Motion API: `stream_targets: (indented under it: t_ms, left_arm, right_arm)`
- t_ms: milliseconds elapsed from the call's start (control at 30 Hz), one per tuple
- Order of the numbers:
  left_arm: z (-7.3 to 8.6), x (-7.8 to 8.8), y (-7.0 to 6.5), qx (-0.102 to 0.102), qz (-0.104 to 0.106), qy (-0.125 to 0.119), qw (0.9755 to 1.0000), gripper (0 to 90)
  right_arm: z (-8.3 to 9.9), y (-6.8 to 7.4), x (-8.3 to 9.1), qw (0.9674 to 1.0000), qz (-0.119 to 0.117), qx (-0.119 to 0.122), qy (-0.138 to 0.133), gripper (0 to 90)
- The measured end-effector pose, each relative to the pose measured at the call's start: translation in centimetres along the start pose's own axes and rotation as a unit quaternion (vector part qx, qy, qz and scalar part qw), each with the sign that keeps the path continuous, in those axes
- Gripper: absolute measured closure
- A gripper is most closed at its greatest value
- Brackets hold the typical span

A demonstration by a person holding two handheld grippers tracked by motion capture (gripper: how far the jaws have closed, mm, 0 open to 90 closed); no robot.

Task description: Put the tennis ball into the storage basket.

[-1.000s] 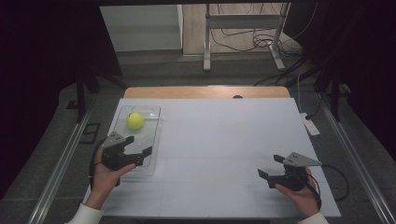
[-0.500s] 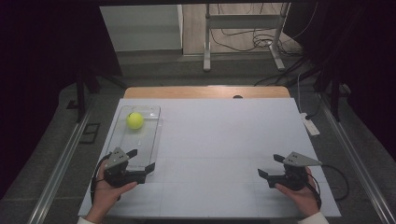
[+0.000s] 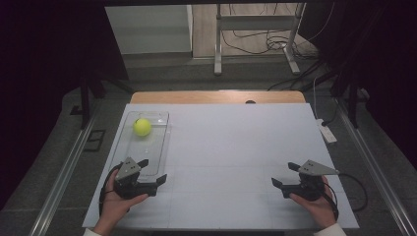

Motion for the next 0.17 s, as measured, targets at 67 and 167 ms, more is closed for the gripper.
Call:
stream_targets:
  t_ms: [67,167]
  left_arm:
    - [0.04,-0.07,-0.12,-0.002,0.0,0.001,1.0,13.0]
    - [0.03,-0.1,-0.15,-0.003,0.001,0.001,1.0,13.0]
  right_arm:
    - [0.0,0.03,-0.02,1.0,0.0,0.002,0.0,13.0]
    - [-0.01,0.06,0.0,1.0,0.001,0.003,0.001,13.0]
Point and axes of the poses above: each handheld gripper's, and its own axes: x roughly backward along the jaws, z roughly out of its underside, y roughly to its left, the point moved 2 cm from there along -x, roughly forward along the jaws, and after that the axes turned 4 degrees about -z, right-handed, at the moved point
